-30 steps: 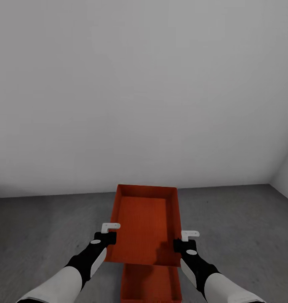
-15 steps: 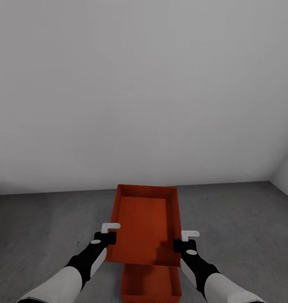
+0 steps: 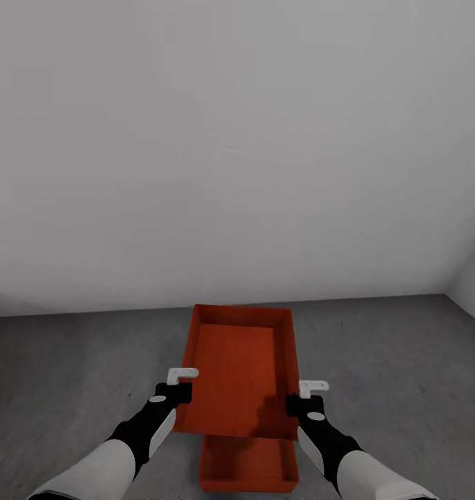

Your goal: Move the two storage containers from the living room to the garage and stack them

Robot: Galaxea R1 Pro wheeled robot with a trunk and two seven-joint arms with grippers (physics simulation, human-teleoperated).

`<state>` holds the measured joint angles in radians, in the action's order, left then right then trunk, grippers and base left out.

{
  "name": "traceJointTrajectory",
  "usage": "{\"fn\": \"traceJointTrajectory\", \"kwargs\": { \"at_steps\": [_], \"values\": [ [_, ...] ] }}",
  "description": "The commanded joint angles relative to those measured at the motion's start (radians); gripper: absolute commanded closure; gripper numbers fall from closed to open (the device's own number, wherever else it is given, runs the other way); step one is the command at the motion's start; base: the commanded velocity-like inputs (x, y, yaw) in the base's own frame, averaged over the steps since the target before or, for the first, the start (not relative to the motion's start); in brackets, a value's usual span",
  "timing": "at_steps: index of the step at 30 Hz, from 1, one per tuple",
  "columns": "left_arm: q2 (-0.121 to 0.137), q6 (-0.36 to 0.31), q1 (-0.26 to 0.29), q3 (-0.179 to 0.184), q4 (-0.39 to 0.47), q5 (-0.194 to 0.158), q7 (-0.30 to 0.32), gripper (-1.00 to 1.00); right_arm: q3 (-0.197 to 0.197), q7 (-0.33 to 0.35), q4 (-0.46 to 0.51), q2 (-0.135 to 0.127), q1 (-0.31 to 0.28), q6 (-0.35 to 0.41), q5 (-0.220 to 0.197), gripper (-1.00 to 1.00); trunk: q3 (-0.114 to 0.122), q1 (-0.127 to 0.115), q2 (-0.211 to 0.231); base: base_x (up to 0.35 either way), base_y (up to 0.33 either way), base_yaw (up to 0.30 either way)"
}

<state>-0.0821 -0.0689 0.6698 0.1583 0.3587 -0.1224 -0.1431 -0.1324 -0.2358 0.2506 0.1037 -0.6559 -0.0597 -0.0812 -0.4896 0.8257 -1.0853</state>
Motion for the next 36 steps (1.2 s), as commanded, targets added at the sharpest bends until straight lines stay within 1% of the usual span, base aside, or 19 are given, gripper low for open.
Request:
{"fn": "traceJointTrajectory", "kwargs": {
  "at_steps": [1, 36],
  "values": [
    [0.024, 0.087, 0.001, 0.002, 0.005, 0.009, -0.023, 1.00, 0.008, -0.007, -0.004, -0.001, -0.001, -0.005, -0.019, 1.00, -0.003, 0.000, -0.001, 0.000, 0.000, 0.000],
    [0.024, 0.087, 0.001, 0.003, 0.005, 0.009, -0.022, 1.00, 0.007, -0.007, -0.004, -0.001, -0.001, -0.005, -0.019, 1.00, -0.060, 0.000, -0.001, 0.000, 0.000, 0.000]
  ]
}}
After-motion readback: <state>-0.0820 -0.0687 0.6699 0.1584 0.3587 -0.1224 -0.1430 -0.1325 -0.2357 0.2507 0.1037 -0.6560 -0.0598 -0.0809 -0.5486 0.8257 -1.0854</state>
